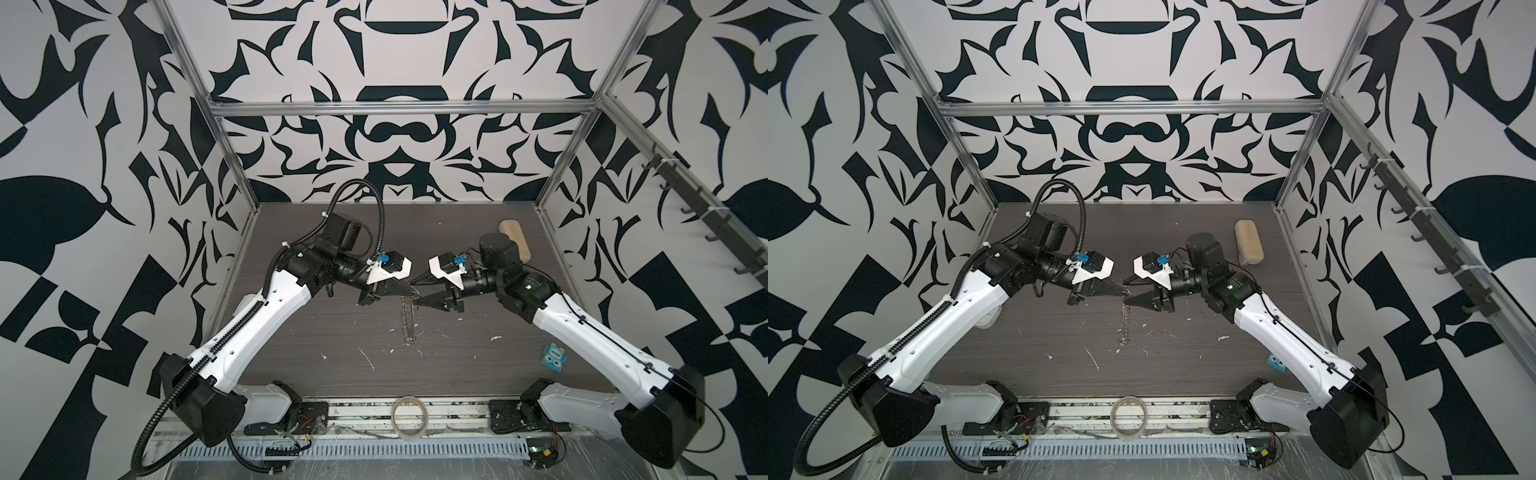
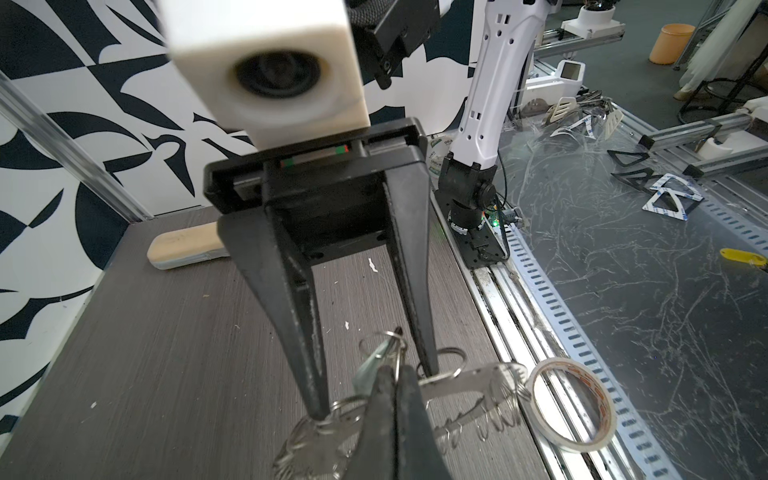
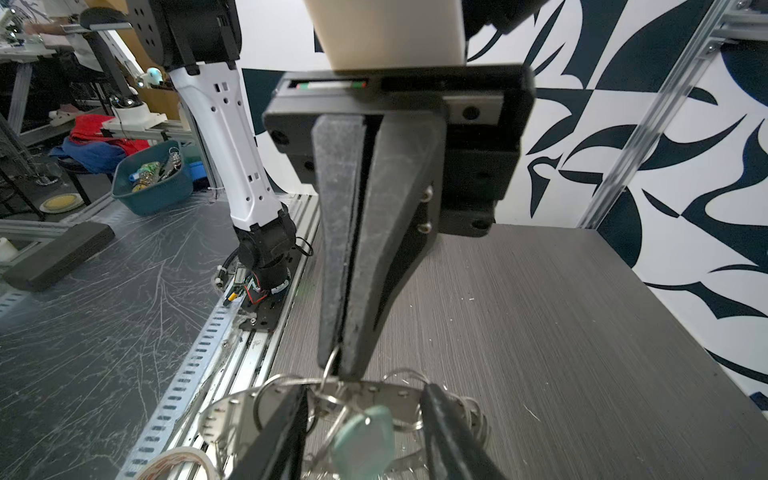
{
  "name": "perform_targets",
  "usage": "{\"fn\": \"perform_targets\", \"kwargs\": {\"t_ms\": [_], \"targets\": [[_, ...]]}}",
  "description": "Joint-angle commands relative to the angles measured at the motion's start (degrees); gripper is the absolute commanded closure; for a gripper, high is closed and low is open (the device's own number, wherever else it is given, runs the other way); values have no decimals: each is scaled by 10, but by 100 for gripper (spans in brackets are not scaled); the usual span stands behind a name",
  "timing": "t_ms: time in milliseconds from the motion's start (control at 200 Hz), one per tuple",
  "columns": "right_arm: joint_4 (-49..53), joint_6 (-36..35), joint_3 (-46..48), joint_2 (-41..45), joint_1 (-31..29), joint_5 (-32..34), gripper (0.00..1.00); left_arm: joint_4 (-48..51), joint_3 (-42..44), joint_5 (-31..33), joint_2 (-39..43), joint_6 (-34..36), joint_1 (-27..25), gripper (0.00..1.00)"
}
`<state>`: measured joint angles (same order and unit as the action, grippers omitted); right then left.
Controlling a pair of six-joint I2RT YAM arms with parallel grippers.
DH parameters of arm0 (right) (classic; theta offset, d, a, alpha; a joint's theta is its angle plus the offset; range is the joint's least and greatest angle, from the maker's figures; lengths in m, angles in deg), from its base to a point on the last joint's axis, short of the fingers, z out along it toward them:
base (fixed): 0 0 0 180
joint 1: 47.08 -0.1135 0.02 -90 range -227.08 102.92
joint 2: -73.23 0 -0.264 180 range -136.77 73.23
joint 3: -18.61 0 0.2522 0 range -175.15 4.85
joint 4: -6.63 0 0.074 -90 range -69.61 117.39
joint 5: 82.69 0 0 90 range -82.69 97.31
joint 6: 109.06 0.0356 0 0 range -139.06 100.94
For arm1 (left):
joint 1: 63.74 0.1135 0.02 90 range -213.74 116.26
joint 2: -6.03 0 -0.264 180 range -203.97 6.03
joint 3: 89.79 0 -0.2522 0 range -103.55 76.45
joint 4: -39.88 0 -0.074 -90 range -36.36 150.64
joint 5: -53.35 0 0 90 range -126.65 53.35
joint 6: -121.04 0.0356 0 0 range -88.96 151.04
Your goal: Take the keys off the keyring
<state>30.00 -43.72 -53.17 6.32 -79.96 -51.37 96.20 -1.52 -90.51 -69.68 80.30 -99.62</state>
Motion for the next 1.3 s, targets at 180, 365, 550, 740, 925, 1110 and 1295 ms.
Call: {"fn": "perform_targets", "kwargs": {"t_ms": [180,365,550,740,925,1110,1295], "targets": [[166,-118,-85,37,-3,76,46,10,-14,-22,0,12,-2,100],[339,-230,-177,29,-5,154,45,38,-23,-18,-10,40,-1,100],[422,-361,-228,21,-76,300,50,104,-48,-37,-44,79,6,100],[395,-493,-207,40,-179,458,52,123,-59,-35,-61,106,7,100],[393,-557,-228,43,-192,489,69,146,-62,-44,-71,122,8,100],[437,-577,-267,9,-193,480,71,168,-72,-55,-76,131,8,100],[435,-568,-283,-7,-197,457,71,173,-78,-57,-82,130,8,100]]}}
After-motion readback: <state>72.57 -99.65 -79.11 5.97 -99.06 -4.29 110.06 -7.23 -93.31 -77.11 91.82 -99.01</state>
